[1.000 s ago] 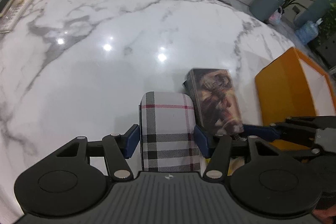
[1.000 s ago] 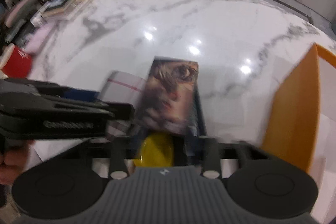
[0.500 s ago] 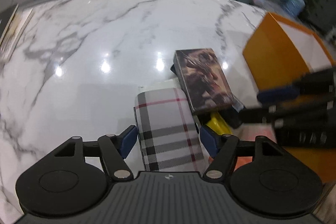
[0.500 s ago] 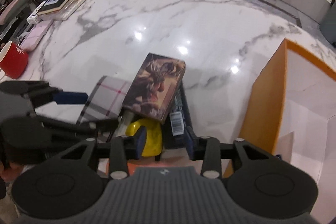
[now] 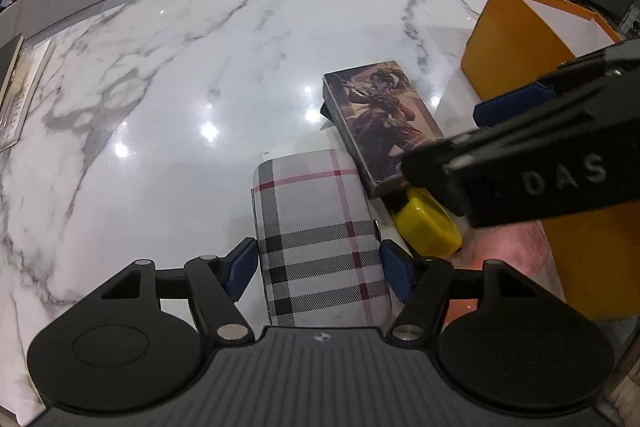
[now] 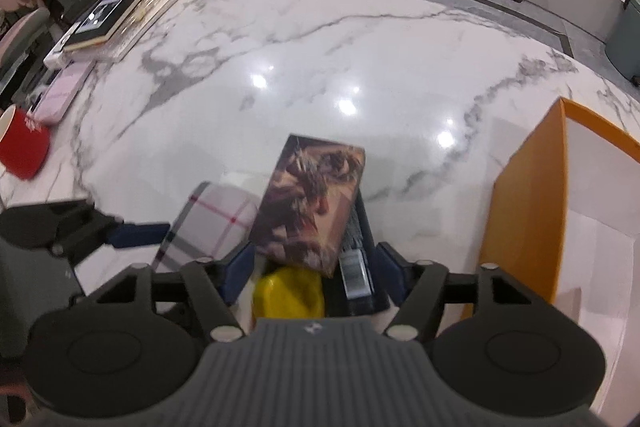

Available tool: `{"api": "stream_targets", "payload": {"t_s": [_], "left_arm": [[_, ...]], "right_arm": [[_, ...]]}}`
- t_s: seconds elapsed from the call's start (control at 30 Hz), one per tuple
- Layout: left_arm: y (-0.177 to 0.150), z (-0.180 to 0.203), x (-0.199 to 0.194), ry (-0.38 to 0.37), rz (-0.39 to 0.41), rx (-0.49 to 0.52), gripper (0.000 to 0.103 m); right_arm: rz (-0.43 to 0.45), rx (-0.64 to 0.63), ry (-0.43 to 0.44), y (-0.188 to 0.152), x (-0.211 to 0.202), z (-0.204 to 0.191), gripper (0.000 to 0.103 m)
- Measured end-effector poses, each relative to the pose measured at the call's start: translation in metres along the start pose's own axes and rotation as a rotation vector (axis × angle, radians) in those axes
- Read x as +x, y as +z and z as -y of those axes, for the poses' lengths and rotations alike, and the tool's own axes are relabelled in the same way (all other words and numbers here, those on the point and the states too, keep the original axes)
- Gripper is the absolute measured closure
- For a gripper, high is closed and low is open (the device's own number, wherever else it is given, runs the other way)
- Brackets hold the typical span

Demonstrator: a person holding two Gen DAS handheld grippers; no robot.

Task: Organize rigid objects
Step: 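Carry the anime box into the orange box and release it while the left tool carries the plaid case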

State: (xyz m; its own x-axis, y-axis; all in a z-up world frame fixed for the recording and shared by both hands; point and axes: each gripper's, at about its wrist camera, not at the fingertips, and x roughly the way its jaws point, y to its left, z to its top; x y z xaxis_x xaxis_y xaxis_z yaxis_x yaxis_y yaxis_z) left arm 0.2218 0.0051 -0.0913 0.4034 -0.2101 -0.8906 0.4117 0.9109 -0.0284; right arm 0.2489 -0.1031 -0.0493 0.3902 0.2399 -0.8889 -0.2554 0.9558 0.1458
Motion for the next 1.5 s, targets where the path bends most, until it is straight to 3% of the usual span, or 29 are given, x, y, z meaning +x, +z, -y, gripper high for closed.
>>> {"api": "stream_targets", "payload": {"t_s": [0.4, 0.5, 0.8, 1.2, 1.5], "left_arm": [[0.003, -0.004, 0.002, 0.018, 0.028, 0.004, 0.027], [0.005, -0.003, 0.004, 0.023, 0.031, -0.003, 0.026], [0.001, 0.002, 0.001, 0.027, 0.044, 0.014, 0.027], [-0.013, 0.005, -0.028, -0.021, 0.102, 0.001, 0.028], [-0.002, 0.023, -0.073, -0.119, 0.196, -0.02, 0.028]], "right_arm": [[-0.02, 0.118, -0.028, 0.024, 0.041, -0.001, 0.033], [-0.014, 0.118, -0.021, 0.026, 0.042, -0.001, 0.041], [-0.011, 0.12, -0.007, 0.016, 0.035, 0.002, 0.043], [0.034, 0.098, 0.012, 0.0, -0.013, 0.009, 0.043], [0.132, 0.086, 0.008, -0.014, -0.08, 0.024, 0.043]]}}
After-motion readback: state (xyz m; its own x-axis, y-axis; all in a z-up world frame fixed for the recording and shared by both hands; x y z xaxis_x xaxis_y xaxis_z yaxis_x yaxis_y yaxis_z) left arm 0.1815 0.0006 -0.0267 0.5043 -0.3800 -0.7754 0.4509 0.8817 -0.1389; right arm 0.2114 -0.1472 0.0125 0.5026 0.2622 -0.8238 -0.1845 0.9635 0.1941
